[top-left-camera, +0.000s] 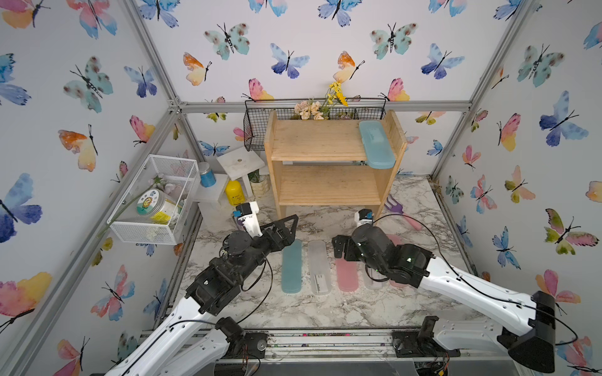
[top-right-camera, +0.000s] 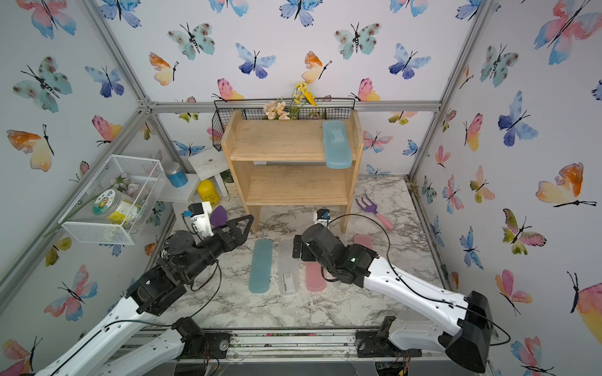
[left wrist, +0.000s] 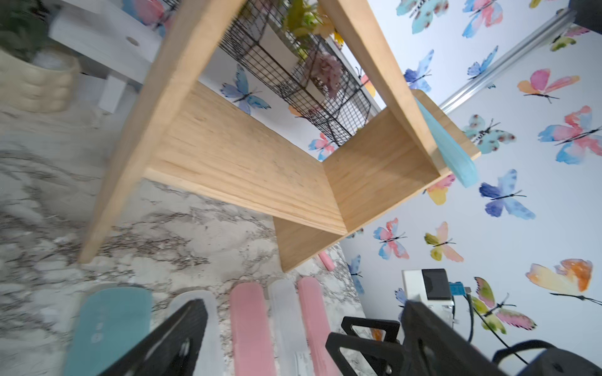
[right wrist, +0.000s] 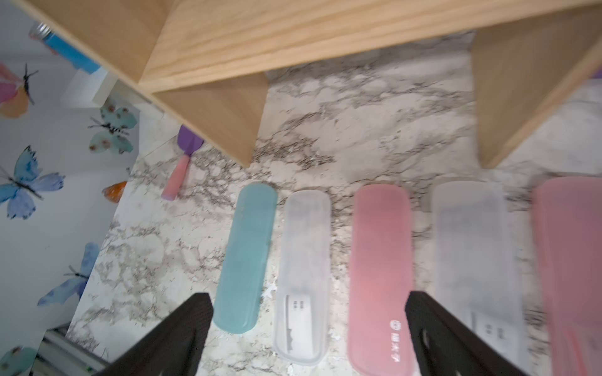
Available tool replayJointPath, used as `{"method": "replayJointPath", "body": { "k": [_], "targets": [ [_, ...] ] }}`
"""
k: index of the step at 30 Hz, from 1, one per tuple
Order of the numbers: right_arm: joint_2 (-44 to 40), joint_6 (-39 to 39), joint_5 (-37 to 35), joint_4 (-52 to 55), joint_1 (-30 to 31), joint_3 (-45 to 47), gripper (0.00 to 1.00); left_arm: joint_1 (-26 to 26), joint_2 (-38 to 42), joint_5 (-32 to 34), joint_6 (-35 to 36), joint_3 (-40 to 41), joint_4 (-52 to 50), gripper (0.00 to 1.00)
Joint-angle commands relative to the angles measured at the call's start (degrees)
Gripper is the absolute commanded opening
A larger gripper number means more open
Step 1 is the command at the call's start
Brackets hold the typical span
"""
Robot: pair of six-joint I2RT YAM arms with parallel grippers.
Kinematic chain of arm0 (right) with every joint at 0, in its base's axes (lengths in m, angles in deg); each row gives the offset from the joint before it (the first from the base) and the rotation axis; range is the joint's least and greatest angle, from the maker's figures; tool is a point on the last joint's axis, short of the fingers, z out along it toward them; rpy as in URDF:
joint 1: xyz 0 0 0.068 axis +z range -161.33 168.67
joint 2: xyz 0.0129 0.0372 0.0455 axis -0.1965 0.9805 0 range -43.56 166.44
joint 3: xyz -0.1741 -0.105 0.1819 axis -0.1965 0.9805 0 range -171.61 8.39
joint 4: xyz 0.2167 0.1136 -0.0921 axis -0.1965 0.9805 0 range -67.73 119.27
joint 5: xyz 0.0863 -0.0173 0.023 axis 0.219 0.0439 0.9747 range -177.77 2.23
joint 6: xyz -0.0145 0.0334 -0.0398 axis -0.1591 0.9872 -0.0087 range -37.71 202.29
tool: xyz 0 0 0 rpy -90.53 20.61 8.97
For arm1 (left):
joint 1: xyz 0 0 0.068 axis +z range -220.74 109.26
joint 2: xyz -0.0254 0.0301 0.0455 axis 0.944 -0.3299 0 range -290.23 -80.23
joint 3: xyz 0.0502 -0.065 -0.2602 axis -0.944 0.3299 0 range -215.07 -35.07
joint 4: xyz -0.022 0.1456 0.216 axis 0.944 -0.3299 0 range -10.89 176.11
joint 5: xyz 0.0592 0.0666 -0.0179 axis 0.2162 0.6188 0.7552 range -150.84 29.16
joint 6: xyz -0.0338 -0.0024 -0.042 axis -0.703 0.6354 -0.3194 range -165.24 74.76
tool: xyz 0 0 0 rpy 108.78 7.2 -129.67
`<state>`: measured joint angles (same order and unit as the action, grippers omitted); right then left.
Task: Remove the pencil cases from the shelf
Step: Pick up the pencil case from the shelf.
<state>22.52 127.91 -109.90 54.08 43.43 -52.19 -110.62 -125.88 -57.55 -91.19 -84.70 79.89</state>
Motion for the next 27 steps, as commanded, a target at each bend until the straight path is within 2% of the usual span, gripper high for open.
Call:
{"method": "replayJointPath", "body": {
  "k": [1,4,7,12,18,27],
  "targets": [
    [-5.54,-2.93,-2.64,9.46,-4.97,0.65,0.99,-0.37,-8.63,-12.37,-3.35,-6.55,10.09,0.99],
    [-6.56,-6.1,1.96,11.38,-12.86,0.37,0.99,-1.86,-16.72,-14.88,-6.1,-12.72,15.03,0.99],
    [-5.56,-8.54,6.91,12.35,-18.69,0.61,0.99,-3.68,-24.99,-15.07,-6.98,-21.41,15.26,0.99],
    [-7.73,-11.04,7.66,10.0,-22.41,1.51,0.99,-4.37,-36.56,-17.53,-10.89,-33.03,15.89,0.99],
    [-8.08,-15.1,12.4,9.17,-29.35,2.22,0.99,-4.83,-46.82,-18.76,-14.81,-42.58,18.11,0.99],
    [-7.43,-17.11,16.53,6.86,-32.15,4.81,0.99,-4.92,-57.39,-19.57,-17.73,-55.99,15.27,1.0]
  ]
}}
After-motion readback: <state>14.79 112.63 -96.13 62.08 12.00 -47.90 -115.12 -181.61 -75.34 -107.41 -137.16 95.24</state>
